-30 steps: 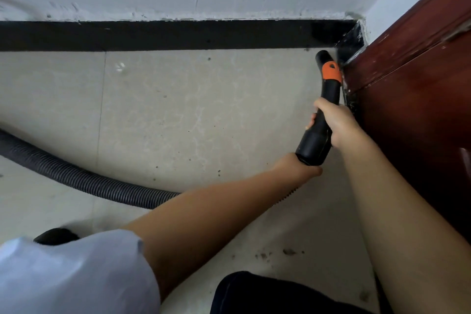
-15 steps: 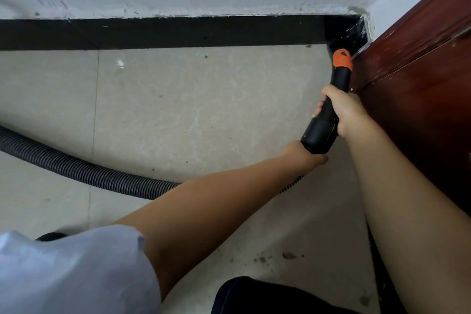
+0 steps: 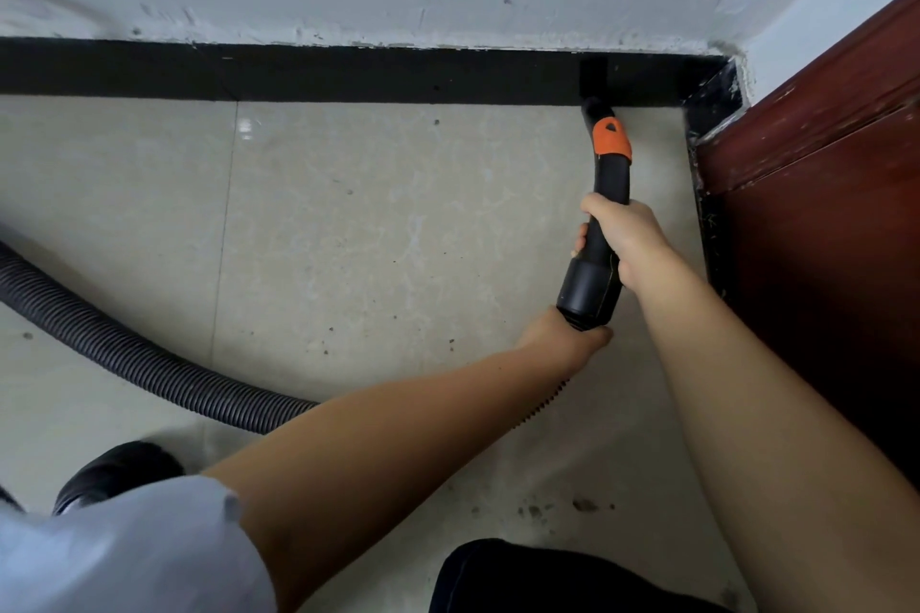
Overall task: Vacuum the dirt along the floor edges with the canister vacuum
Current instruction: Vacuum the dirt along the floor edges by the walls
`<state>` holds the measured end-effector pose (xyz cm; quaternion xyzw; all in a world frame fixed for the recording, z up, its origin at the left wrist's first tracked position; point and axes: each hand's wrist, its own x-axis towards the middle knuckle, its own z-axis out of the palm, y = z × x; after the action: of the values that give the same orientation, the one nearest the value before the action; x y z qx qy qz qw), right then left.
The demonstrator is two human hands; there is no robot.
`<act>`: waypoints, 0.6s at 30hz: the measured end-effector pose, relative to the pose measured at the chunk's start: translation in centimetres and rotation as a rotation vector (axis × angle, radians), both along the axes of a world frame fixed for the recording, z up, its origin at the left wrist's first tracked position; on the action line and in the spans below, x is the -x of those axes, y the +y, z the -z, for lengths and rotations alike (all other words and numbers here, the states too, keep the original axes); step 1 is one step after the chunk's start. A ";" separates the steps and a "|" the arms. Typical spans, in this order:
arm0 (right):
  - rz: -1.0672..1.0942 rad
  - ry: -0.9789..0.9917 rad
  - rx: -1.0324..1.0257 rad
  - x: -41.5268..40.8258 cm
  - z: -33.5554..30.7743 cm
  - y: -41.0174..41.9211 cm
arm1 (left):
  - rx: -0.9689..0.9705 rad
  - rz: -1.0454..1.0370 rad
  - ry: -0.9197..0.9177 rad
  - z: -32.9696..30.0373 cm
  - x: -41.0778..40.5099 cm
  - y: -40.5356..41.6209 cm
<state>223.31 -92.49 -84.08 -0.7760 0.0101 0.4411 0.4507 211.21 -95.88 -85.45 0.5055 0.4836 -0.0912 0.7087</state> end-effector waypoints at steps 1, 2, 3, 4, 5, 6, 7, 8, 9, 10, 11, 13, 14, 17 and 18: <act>-0.013 -0.005 0.000 0.6 0.0 0.3 | 0.000 -0.015 0.000 0.1 0.5 0.1; -0.023 -0.004 -0.004 1.2 0.0 0.6 | -0.003 -0.029 0.004 0.1 1.0 0.2; -0.033 0.000 -0.007 1.8 0.0 0.9 | -0.007 -0.044 0.010 0.2 1.6 0.4; -0.044 0.004 -0.010 2.5 0.0 1.3 | -0.010 -0.060 0.020 0.2 2.2 0.5; -0.059 0.005 -0.008 3.3 0.0 1.6 | -0.013 -0.078 0.032 0.3 2.8 0.7; -0.079 0.001 -0.005 4.0 0.1 2.0 | -0.017 -0.095 0.045 0.4 3.4 0.9; -0.102 -0.004 -0.002 4.8 0.2 2.5 | -0.025 -0.112 0.057 0.5 4.0 1.1; -0.127 -0.008 -0.002 5.5 0.3 2.9 | -0.029 -0.128 0.071 0.6 4.7 1.3; -0.151 -0.012 -0.003 6.3 0.4 3.3 | -0.031 -0.147 0.081 0.7 5.3 1.5; -0.177 -0.015 -0.002 6.9 0.4 3.7 | -0.030 -0.163 0.092 0.8 5.8 1.6; -0.207 -0.018 0.001 7.5 0.4 4.1 | -0.030 -0.177 0.099 0.7 6.3 1.8; -0.265 -0.025 0.003 8.5 0.3 4.8 | -0.030 -0.205 0.108 0.6 6.9 2.0; -0.283 -0.027 0.001 8.8 0.2 5.0 | -0.030 -0.218 0.108 0.5 7.0 2.1; -0.289 -0.023 0.004 8.8 -0.2 5.1 | -0.029 -0.207 0.097 0.2 7.0 2.2; -0.270 -0.019 0.009 8.4 -0.3 4.8 | -0.022 -0.188 0.081 0.0 6.8 2.1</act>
<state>214.89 -87.74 -83.75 -0.7764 -0.0968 0.4905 0.3838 204.40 -93.74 -85.48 0.4615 0.5581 -0.0394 0.6884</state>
